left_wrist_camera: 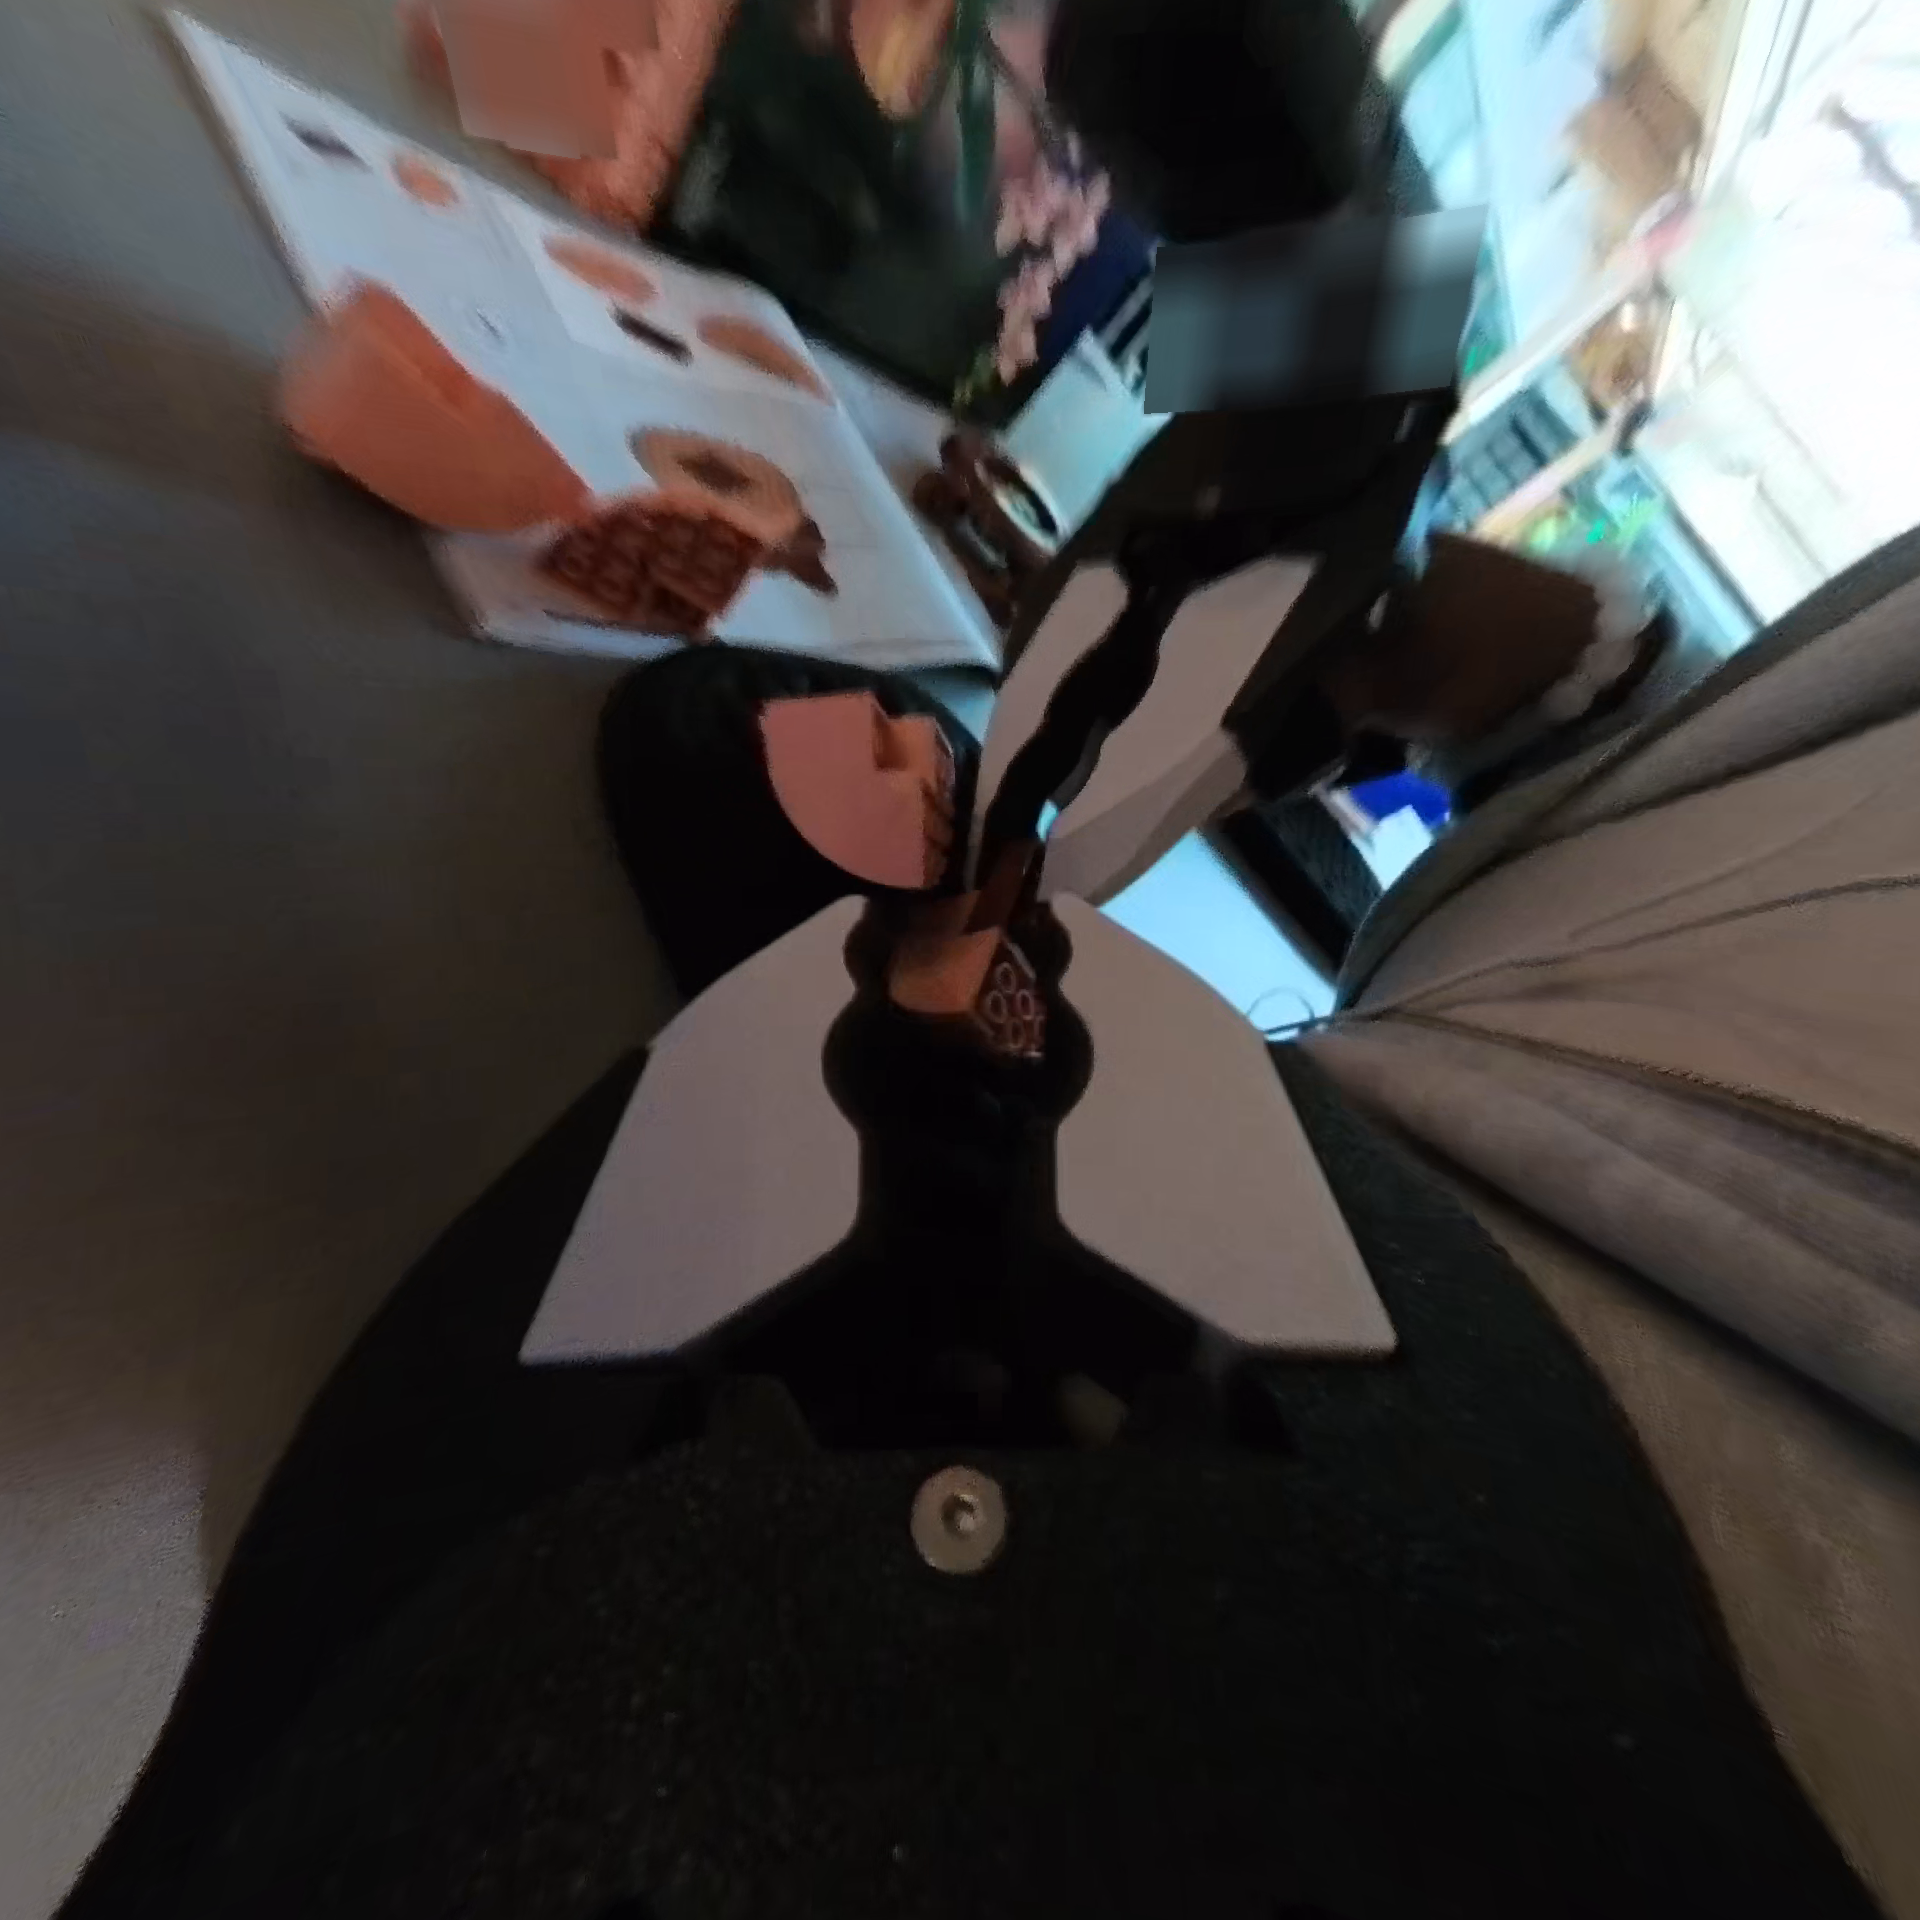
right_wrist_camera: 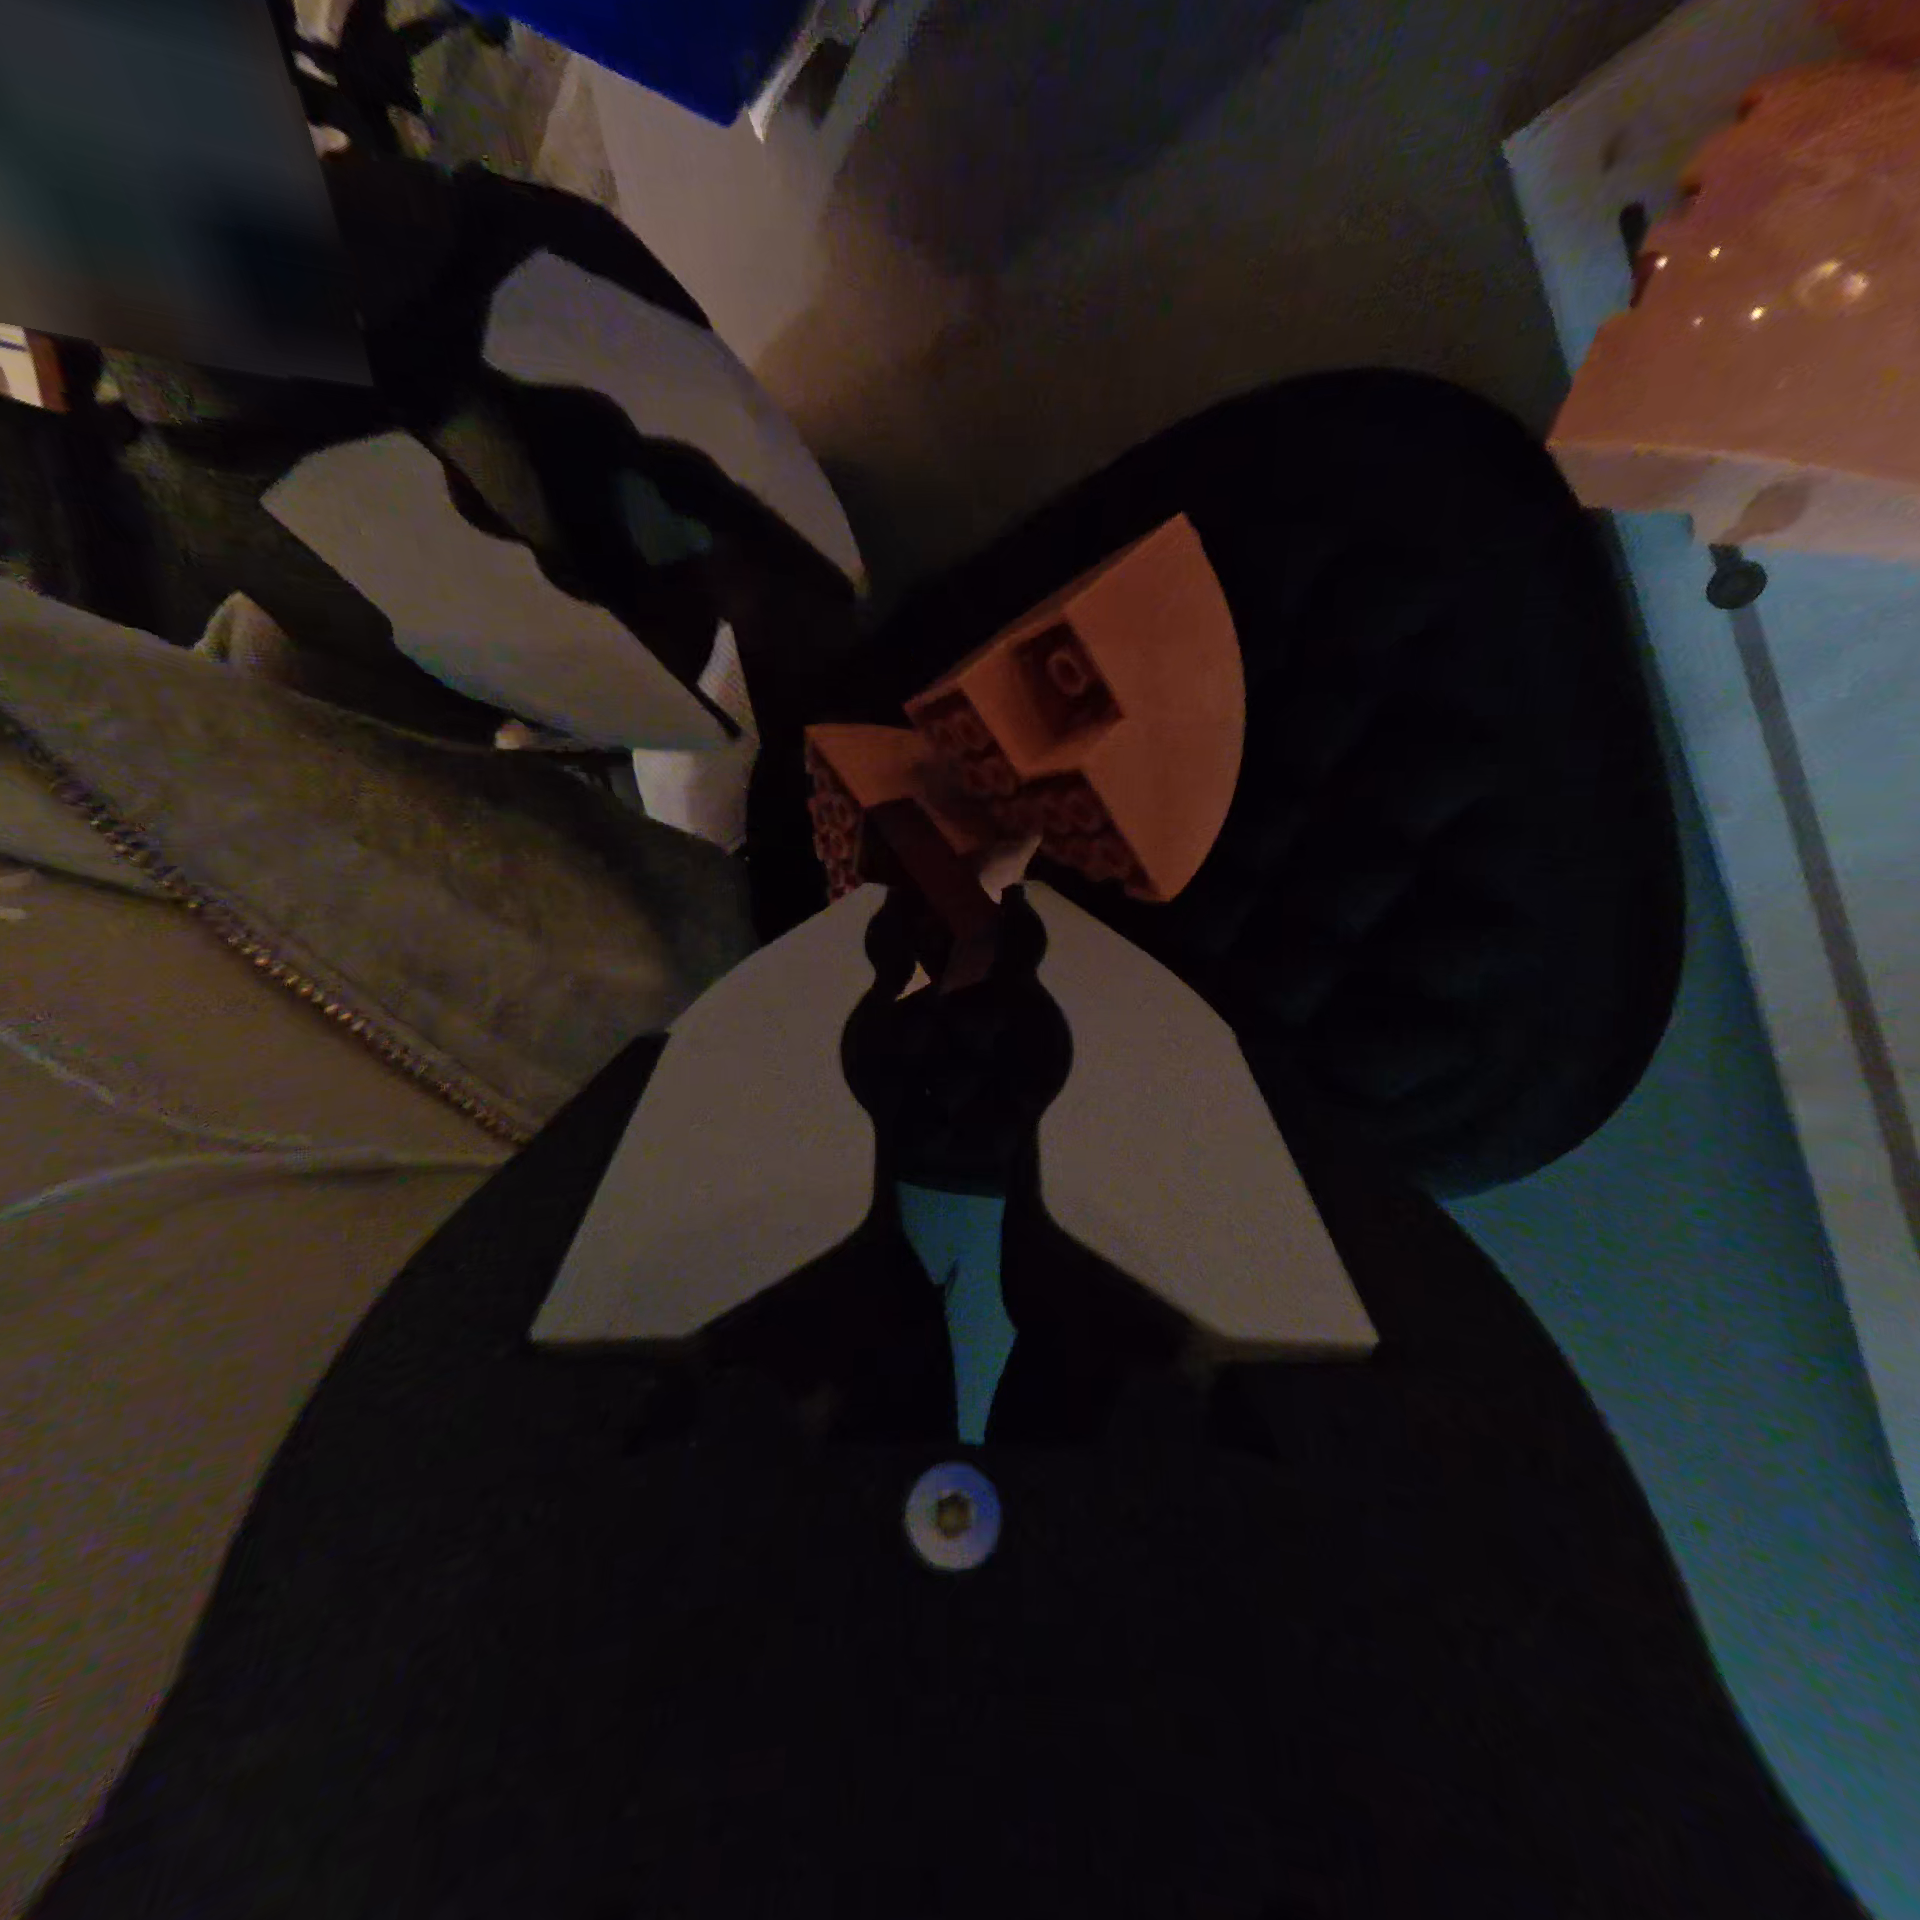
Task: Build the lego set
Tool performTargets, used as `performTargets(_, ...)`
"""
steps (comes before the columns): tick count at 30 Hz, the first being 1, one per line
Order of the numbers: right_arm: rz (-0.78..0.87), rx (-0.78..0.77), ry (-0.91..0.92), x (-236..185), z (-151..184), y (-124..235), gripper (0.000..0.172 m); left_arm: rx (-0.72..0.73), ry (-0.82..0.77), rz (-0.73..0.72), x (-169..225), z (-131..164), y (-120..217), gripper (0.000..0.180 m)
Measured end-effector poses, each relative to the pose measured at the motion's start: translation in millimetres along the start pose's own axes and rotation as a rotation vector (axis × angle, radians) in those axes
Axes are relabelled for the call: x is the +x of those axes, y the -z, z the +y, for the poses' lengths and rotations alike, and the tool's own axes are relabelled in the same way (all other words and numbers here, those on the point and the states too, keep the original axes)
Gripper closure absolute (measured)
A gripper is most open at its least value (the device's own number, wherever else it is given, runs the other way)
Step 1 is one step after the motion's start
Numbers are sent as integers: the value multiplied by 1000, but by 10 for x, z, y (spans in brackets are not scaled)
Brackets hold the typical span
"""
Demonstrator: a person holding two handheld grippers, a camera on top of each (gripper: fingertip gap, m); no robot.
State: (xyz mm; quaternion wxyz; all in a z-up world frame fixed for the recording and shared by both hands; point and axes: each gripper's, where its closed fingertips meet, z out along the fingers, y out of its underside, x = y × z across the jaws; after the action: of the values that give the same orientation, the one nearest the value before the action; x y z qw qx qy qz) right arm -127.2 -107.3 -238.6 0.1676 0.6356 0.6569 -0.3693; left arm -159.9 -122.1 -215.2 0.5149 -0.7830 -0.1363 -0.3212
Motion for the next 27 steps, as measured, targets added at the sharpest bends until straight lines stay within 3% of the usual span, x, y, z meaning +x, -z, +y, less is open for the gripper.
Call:
performTargets(6,-43,58,-3,-8,3,7,156,-151,-128,-128,-6,220,-102,148)
performTargets(13,-73,88,21,-16,-6,14,156,-137,-153,-223,-5,204,-124,150)
performTargets(18,-135,174,-32,-40,-39,13,156,-104,-150,-289,-61,170,-141,139)
performTargets(22,-153,229,-69,-32,-34,34,155,-103,-128,-260,-34,161,-187,144)
performTargets(24,-208,224,-76,-108,-28,63,133,-119,-121,-246,-16,161,-196,145)
performTargets(27,-238,201,-18,-155,-35,159,126,-150,-131,-223,-4,170,-208,145)
